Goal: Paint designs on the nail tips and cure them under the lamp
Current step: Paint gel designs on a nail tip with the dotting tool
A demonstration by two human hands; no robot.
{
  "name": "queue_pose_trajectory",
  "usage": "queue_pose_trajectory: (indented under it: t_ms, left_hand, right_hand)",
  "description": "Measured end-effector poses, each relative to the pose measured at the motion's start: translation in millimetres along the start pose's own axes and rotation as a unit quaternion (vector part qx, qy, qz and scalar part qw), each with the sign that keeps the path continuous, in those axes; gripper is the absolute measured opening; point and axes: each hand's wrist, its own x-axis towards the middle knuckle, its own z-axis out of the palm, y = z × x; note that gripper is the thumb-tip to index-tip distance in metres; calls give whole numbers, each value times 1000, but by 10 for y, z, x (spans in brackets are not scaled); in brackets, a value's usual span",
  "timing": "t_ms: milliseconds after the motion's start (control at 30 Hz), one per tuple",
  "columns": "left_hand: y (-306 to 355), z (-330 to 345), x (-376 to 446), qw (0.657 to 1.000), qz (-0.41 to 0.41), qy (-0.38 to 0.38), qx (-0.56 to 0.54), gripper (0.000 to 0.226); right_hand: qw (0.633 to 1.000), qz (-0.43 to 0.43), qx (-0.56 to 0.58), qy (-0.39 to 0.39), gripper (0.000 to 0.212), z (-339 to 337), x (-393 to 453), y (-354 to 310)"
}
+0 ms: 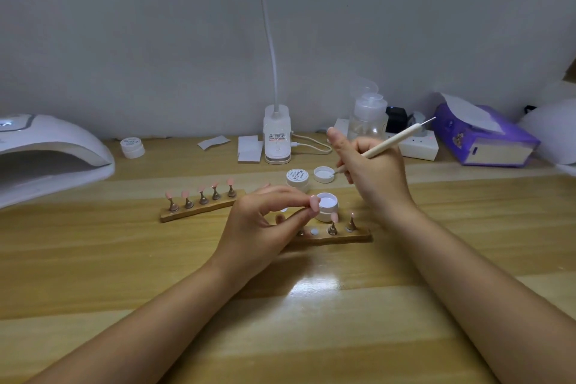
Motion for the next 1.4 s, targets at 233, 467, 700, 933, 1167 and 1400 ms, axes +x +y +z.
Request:
queue_pose_trajectory:
  t_ms: [233,467,700,933,1167,1400]
  left_hand:
    - [6,11,6,1000,-1,-6,0,14]
    - [-10,5,8,1000,1,-11,9,13]
    - [-16,10,6,1000,3,-8,8,12]
    - [-7,13,10,1000,1,-9,8,13]
    - [3,16,5,1000,-8,-11,0,13]
    - [-11,14,7,1000,-12,-15,1,15]
  right_hand:
    - [992,-26,-118,-38,44,21,-9,13]
    - [986,-19,-143,-83,47,25,-26,45]
    - [983,-8,-150,-110,46,42,-44,15]
    - [978,-3,-167,-128,46,48,-44,12]
    - [975,-6,-177,-131,46,44,-52,9]
    - [991,-14,-115,-67,41,31,-12,-29]
